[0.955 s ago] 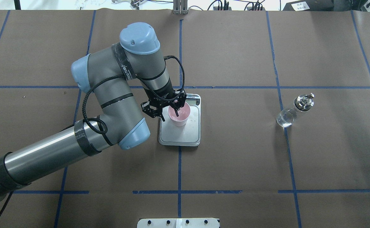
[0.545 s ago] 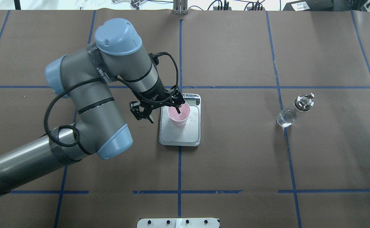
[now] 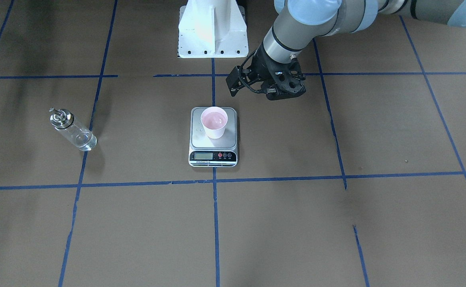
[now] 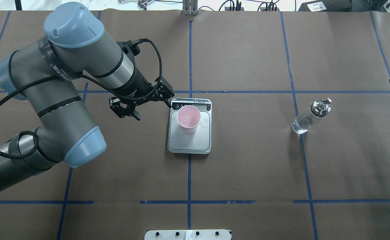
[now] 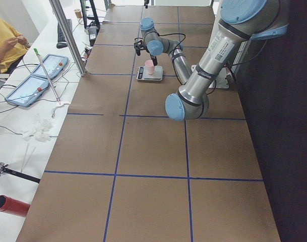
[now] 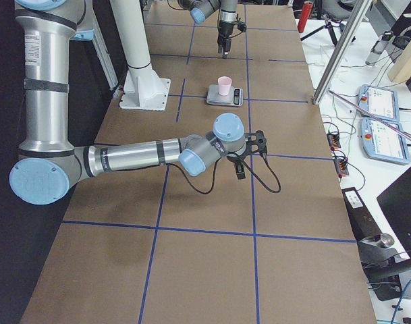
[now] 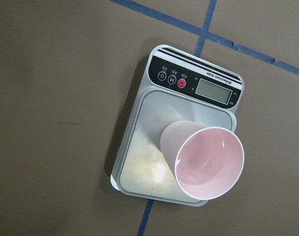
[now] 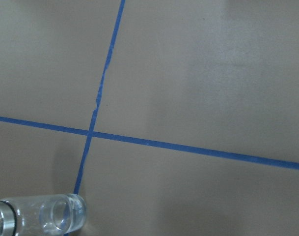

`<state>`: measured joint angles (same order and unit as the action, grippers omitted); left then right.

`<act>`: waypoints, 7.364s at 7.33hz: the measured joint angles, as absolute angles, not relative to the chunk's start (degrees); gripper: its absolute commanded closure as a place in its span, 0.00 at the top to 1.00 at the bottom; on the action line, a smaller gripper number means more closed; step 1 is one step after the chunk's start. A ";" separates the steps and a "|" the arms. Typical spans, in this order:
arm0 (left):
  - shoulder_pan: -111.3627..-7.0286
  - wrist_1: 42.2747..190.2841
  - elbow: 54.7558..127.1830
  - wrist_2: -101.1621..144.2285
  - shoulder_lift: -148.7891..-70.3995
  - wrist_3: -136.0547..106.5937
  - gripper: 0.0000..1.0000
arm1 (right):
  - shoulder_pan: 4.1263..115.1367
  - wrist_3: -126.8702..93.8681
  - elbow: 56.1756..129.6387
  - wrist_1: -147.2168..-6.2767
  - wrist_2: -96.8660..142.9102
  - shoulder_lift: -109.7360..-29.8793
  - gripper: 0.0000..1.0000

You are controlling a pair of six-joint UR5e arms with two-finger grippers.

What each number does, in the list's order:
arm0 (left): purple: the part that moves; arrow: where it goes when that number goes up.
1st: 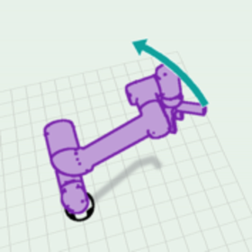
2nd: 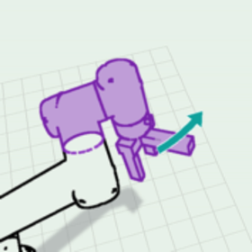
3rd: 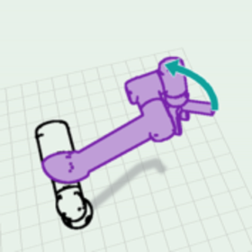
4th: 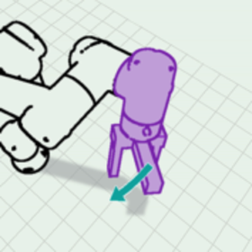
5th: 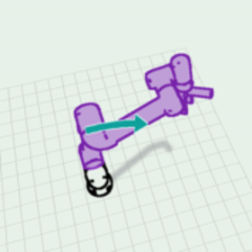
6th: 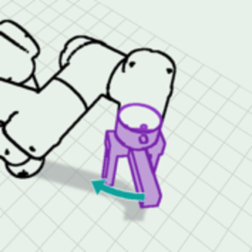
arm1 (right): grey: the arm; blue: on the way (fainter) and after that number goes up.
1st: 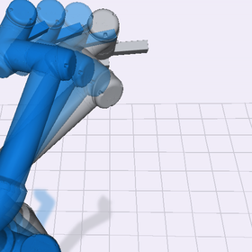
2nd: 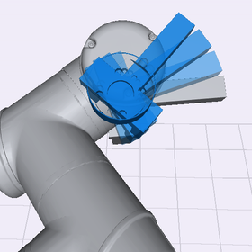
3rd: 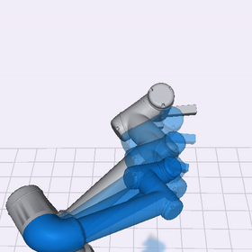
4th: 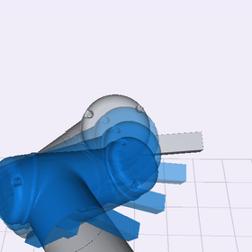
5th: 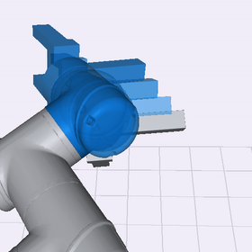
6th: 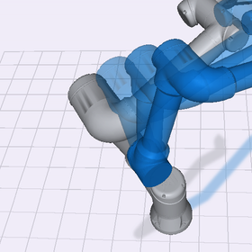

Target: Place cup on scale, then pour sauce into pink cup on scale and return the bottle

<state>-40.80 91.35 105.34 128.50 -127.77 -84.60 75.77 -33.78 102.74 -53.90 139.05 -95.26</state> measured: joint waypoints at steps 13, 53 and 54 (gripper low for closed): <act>-46.83 90.57 109.34 126.41 -121.78 -72.84 0.99 | 27.72 -66.22 119.98 -45.60 79.93 -106.00 1.00; -53.33 87.80 113.27 122.26 -110.49 -49.48 1.00 | 16.63 -75.21 99.38 -41.60 39.92 -93.19 0.02; -53.27 87.80 113.26 122.26 -110.49 -49.55 1.00 | 17.17 -74.21 99.59 -40.81 39.78 -93.12 0.00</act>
